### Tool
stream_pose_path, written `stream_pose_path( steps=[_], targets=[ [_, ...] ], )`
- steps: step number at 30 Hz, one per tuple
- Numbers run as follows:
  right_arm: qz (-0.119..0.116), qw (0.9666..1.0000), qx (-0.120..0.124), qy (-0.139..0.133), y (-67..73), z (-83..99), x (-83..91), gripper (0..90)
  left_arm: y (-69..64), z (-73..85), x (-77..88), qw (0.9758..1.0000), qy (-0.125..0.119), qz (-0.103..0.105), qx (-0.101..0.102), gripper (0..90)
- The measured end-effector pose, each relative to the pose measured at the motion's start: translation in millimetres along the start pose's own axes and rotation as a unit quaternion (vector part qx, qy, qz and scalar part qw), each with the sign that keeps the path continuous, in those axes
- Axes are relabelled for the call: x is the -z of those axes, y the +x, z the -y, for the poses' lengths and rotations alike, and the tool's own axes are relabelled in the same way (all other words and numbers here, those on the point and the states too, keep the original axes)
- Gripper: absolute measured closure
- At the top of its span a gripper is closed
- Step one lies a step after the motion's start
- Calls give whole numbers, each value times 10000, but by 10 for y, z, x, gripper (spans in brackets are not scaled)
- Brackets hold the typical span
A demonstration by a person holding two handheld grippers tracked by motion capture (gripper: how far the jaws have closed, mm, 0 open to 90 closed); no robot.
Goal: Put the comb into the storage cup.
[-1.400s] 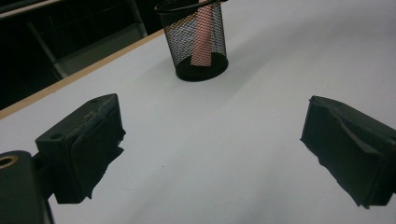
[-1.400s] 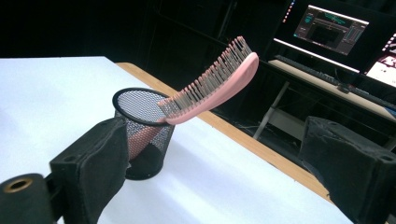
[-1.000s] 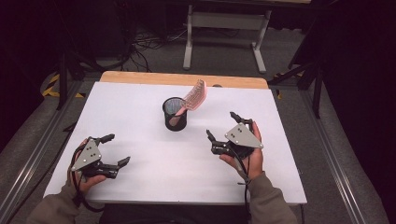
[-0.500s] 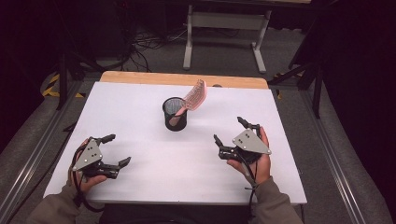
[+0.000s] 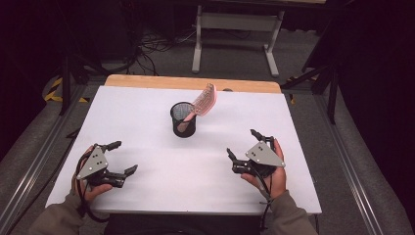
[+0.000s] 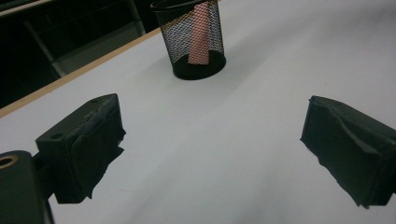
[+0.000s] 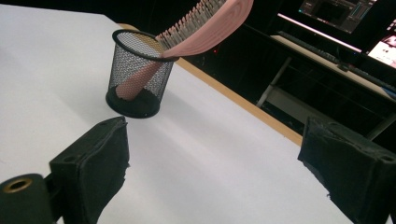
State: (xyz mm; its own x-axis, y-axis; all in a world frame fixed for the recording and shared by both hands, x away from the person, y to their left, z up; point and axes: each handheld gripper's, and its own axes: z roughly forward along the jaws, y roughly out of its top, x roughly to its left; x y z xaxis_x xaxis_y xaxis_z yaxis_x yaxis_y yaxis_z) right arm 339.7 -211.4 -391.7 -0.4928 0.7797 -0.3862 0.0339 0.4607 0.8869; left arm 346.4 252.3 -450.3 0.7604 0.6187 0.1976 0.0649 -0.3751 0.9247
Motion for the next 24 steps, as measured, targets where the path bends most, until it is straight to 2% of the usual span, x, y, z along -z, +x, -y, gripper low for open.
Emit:
stream_pose_path(
  steps=[15, 24],
  targets=[
    [-69, 9998, -83, 186, -33, 288, 21, 85, -8, 0, -9, 10000, 22, 19, -11, 64],
    [-47, 9996, 98, 268, -9, 424, 78, 86, -9, -1, -8, 10000, 30, 19, -10, 64]
  ],
)
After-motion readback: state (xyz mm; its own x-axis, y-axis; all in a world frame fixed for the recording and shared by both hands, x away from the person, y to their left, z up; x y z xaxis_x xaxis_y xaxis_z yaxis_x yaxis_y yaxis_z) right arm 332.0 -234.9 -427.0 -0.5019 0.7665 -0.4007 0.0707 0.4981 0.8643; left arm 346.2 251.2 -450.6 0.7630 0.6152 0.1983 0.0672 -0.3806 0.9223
